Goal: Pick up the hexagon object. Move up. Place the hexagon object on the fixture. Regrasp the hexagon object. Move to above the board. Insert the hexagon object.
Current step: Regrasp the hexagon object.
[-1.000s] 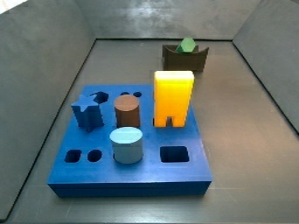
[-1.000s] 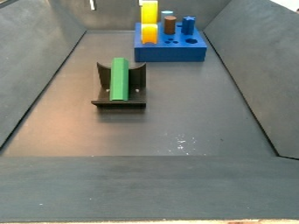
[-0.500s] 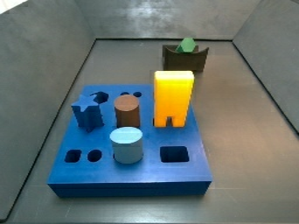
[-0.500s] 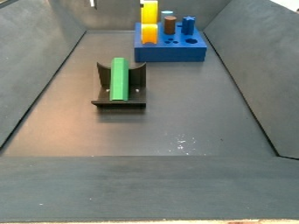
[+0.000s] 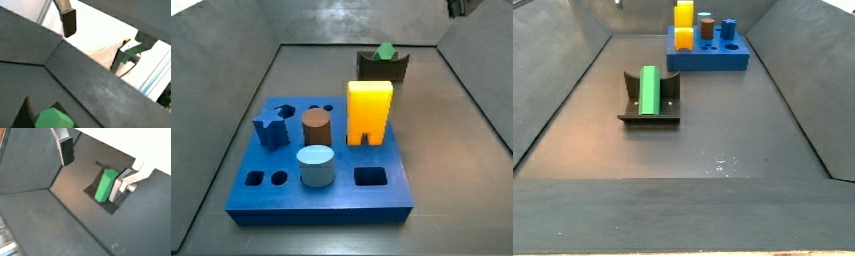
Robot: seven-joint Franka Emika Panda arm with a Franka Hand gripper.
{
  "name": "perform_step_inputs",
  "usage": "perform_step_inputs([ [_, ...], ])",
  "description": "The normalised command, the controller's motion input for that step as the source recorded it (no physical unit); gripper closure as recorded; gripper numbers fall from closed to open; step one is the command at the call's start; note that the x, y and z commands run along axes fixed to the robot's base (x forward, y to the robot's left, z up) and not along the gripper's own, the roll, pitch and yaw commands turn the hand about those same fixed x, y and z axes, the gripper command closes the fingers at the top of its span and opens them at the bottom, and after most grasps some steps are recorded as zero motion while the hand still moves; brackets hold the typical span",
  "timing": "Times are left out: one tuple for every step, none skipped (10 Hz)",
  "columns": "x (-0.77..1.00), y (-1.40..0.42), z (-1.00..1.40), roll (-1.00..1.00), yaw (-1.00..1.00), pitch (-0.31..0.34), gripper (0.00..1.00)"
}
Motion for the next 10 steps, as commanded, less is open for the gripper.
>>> perform_step_inputs([
  [0.1,-0.05,-0.02,0.42,0.22,0.118,0.0],
  [0.09,-0.03,-0.01,0.25,0.23,0.072,0.0],
  [0.08,-0.03,-0.01,0.18,0.23,0.032,0.0],
  [0.08,-0.04,-0.01,0.16,0.22,0.002,0.0],
  [0.03,0.07,-1.0,0.06,0.16,0.047,0.0],
  [0.04,0.07,-1.0,0.06,0.14,0.037,0.0],
  [0.05,0.06,-1.0,0.06,0.13,-0.017,0.0],
  [0.06,0.06,-1.0,0.07,0.12,-0.051,0.0],
  [0.06,0.06,-1.0,0.07,0.11,-0.072,0.0],
  [0.07,0.05,-1.0,0.07,0.08,-0.097,0.0],
])
